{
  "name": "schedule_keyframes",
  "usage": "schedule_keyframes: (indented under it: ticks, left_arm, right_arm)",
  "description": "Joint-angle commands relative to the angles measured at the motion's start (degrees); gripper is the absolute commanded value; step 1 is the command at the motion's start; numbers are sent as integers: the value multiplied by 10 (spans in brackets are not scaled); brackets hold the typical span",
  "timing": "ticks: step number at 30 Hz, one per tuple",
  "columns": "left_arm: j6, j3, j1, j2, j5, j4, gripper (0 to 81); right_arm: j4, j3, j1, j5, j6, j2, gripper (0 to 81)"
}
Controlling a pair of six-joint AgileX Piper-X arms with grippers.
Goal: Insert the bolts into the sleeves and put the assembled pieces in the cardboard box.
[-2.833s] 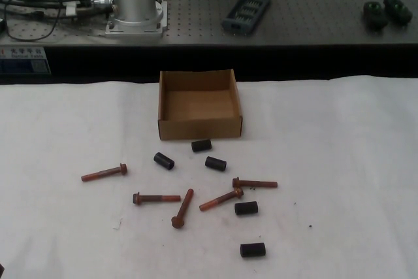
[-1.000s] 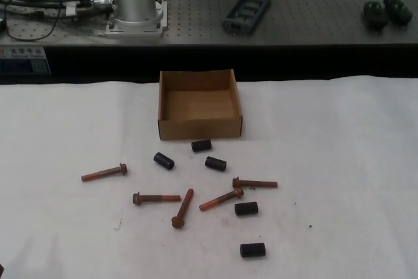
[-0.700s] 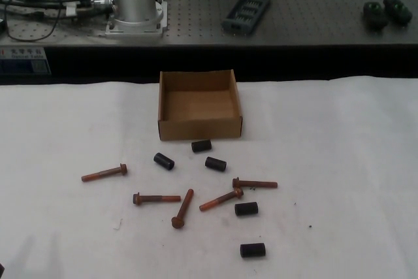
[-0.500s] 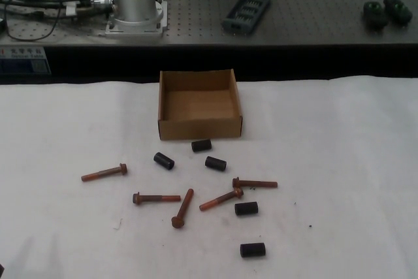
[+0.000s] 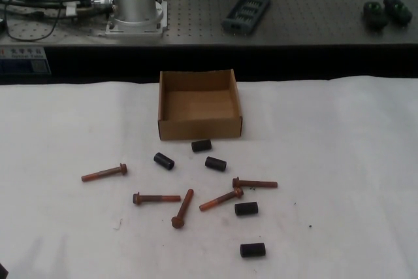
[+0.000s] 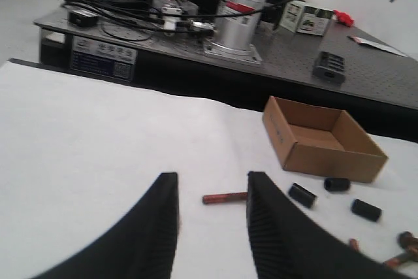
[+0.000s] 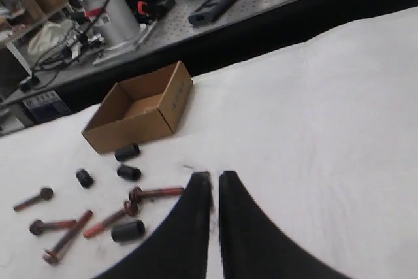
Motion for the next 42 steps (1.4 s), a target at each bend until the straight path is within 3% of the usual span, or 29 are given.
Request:
schedule_keyframes:
  ticks: [1, 8, 11, 15, 21, 23, 27, 28, 31, 34, 37, 42]
  left_arm:
    - [-44, -8, -1, 2, 31, -10, 261]
    - [-83, -8, -1, 2, 234, -13, 228]
    - [-54, -37, -1, 2, 249, 2, 222]
    - [22, -109, -1, 60, 252, 66, 222]
    - [90, -231, -1, 286, 251, 68, 223]
    - [128, -272, -1, 362, 256, 76, 248]
    - [180, -346, -1, 507, 264, 116, 385]
    - [180, -362, -1, 540, 264, 123, 411]
    - [178, -395, -1, 605, 270, 132, 407]
    - [179, -410, -1, 638, 277, 120, 369]
    - [179, -411, -1, 647, 277, 95, 352]
    - [179, -411, -1, 646, 275, 95, 352]
  right_arm:
    - [-39, -7, 1, -4, 31, 0, 51]
    - [-142, -9, 1, -42, 41, 0, 51]
    - [-105, -43, 1, -92, 41, 8, 51]
    - [-32, -118, 1, -129, -25, 79, 51]
    - [-29, -222, 19, -172, -50, 284, 51]
    - [-29, -252, 50, -187, -50, 358, 51]
    - [-29, -302, 141, -187, -50, 498, 3]
    - [-29, -311, 168, -187, -50, 527, 22]
    - [-29, -343, 242, -171, -50, 592, 93]
    - [-27, -362, 308, -144, -87, 631, 107]
    - [7, -378, 355, -109, -145, 661, 107]
    - [101, -415, 394, -73, -248, 721, 107]
